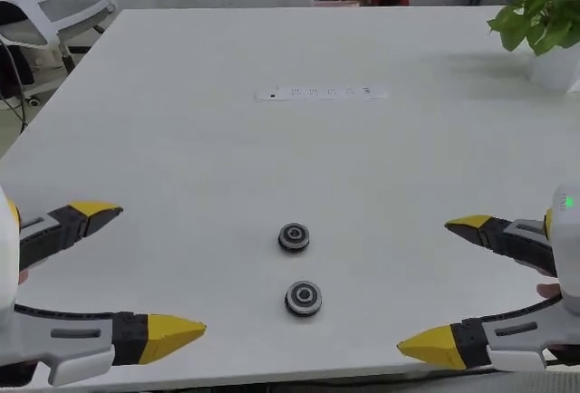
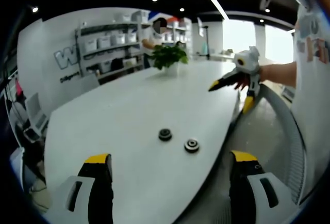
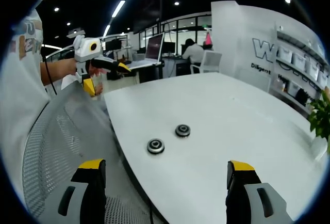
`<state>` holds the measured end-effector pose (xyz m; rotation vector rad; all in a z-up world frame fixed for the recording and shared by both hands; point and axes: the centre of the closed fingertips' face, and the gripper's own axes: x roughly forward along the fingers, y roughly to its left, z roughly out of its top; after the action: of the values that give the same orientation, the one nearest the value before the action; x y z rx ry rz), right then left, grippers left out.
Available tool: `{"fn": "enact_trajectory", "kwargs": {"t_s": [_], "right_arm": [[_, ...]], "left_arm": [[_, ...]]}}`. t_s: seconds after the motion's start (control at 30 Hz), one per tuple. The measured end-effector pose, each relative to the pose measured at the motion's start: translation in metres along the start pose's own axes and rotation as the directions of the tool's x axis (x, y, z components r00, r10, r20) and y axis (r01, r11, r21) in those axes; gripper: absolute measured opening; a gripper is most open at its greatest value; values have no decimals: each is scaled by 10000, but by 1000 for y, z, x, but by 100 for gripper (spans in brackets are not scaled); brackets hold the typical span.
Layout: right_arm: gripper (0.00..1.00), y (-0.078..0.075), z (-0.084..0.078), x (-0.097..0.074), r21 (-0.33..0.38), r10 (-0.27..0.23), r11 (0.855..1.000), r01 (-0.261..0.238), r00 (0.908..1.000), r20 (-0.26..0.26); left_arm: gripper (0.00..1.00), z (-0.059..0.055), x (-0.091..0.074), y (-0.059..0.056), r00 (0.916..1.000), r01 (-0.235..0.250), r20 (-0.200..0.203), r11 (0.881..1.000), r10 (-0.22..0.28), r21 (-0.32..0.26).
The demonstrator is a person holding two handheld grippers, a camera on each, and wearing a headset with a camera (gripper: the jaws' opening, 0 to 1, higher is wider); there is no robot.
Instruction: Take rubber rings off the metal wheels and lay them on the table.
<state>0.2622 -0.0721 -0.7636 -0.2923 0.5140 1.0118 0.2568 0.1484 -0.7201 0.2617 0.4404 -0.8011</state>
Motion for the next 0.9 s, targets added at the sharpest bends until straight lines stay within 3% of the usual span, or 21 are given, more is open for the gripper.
{"fn": "enact_trajectory", "kwargs": {"t_s": [0.83,0.9], "right_arm": [[99,3,5,-2,-222,5,9998,-1,9998,195],[99,3,4,-1,-208,23,9998,-20,9999,164]], "left_arm": [[95,2,-11,-1,9997,-253,78,9995,251,200],[93,-1,-11,-2,9998,-195,-62,9998,196,96]]}}
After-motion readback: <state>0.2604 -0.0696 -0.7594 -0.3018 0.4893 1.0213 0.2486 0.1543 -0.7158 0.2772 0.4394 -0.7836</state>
